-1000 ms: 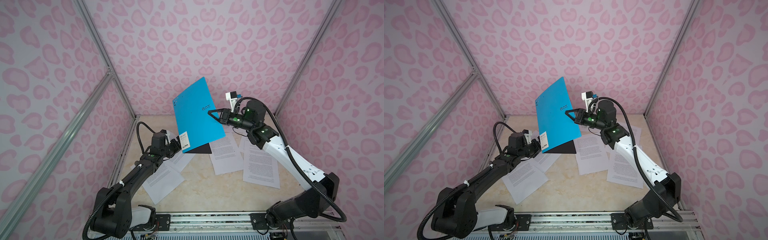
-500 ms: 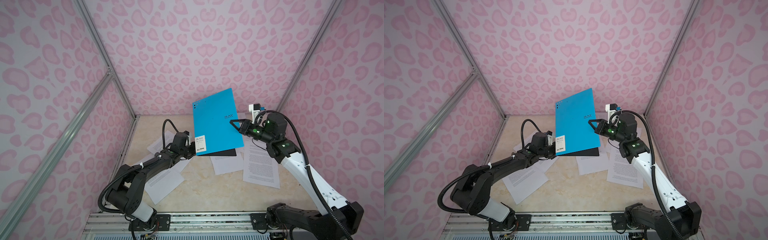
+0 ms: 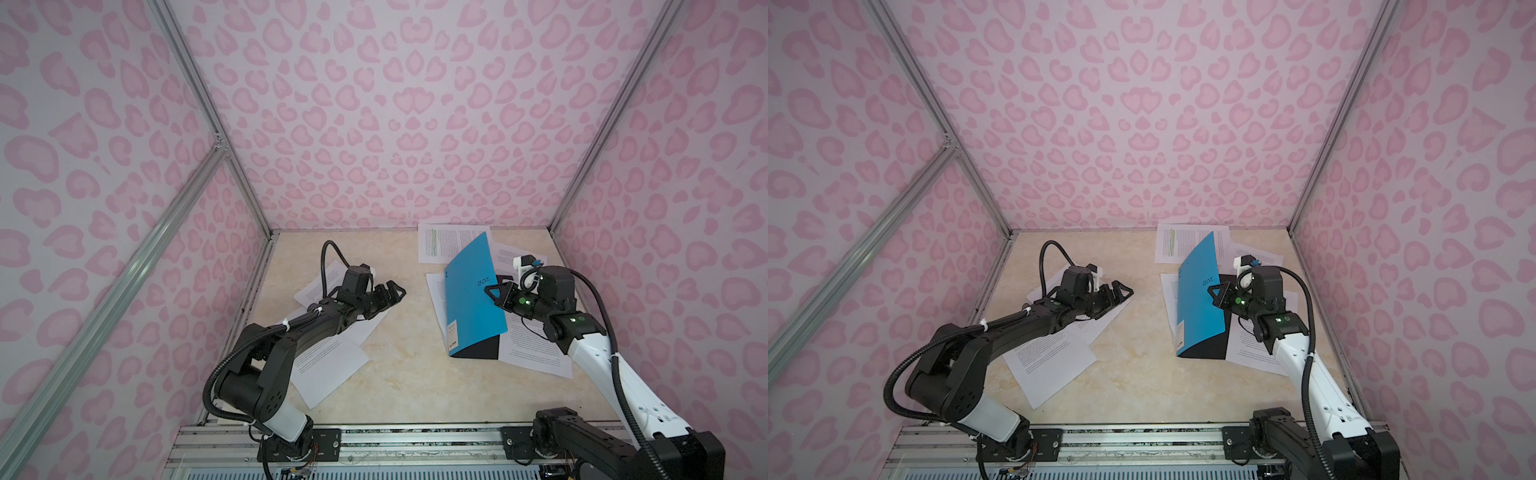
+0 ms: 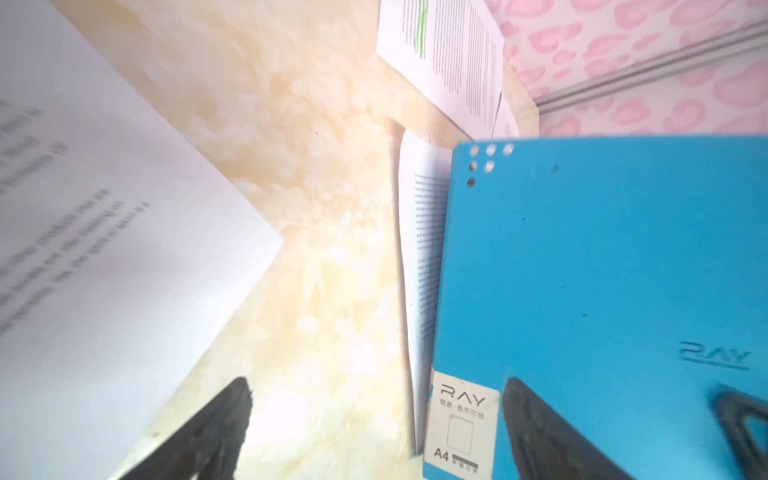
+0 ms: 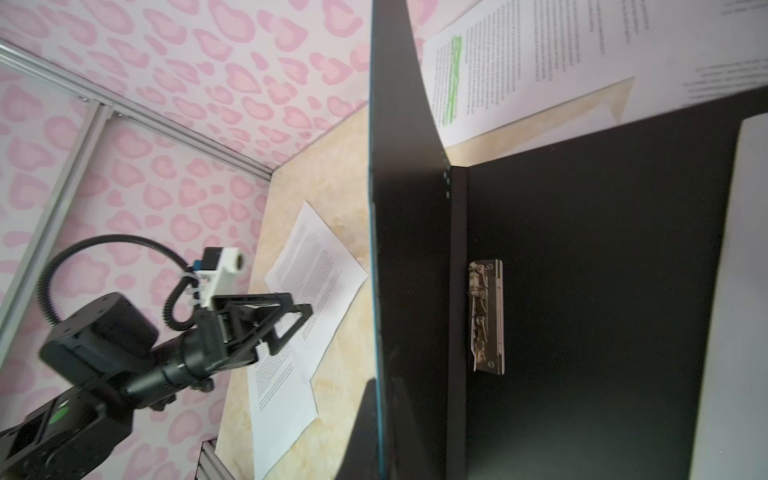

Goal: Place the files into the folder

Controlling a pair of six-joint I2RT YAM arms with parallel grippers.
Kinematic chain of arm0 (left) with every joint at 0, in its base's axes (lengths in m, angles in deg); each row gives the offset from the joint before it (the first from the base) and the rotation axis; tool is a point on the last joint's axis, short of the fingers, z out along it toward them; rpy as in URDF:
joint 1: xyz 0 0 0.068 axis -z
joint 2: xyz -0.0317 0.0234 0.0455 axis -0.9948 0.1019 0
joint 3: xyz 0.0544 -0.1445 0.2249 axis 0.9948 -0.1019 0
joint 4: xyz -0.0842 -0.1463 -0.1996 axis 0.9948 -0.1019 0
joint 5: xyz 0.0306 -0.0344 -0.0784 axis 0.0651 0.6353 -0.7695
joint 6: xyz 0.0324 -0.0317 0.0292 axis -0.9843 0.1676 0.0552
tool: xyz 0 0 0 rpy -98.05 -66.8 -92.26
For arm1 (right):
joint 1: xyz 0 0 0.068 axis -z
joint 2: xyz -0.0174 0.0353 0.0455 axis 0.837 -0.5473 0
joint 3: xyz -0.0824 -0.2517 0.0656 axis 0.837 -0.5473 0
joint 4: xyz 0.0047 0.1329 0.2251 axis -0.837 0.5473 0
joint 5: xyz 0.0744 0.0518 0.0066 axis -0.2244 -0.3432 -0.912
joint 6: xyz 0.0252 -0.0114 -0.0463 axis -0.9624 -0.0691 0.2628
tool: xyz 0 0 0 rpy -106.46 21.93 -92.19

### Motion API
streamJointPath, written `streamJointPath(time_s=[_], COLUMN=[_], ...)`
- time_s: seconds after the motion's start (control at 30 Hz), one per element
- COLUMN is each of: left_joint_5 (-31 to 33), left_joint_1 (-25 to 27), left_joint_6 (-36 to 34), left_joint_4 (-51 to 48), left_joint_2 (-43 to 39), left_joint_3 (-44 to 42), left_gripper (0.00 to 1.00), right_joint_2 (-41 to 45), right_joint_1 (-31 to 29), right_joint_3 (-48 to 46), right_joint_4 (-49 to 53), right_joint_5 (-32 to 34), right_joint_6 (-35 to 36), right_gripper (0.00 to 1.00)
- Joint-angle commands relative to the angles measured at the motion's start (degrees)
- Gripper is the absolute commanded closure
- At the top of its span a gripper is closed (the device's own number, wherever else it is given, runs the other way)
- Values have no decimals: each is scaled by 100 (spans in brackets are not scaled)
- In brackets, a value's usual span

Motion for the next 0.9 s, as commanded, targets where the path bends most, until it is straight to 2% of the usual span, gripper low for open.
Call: streamJointPath(time_s=[0.0,0.13,0.4,0.57,0.87], left_joint_5=[255,228,227,140,-58], left_joint_1=[-298,-487,-722,-886,-1177], left_joint_6=[-211,-384,-391,-390,-316], left_joint_4=[-425,-639,-527,-430,-273], left_joint_2=[-390,-335,136,513,1295], left_joint_3=[-171,-225,-322,-261,134], left_gripper=[4,4,4,4,5], right_joint_2=[36,109,458,393,314], right_joint_1=[-72,-191,-497,-734,-760], right_joint_3=[-129,-177,-197,-122,-240], right_joint_4=[-329,-259,272,622,657], right_joint_5=[-375,-370,-112,108,219], right_joint_6=[70,113,273,493,587], right_gripper=[100,100,100,100,98])
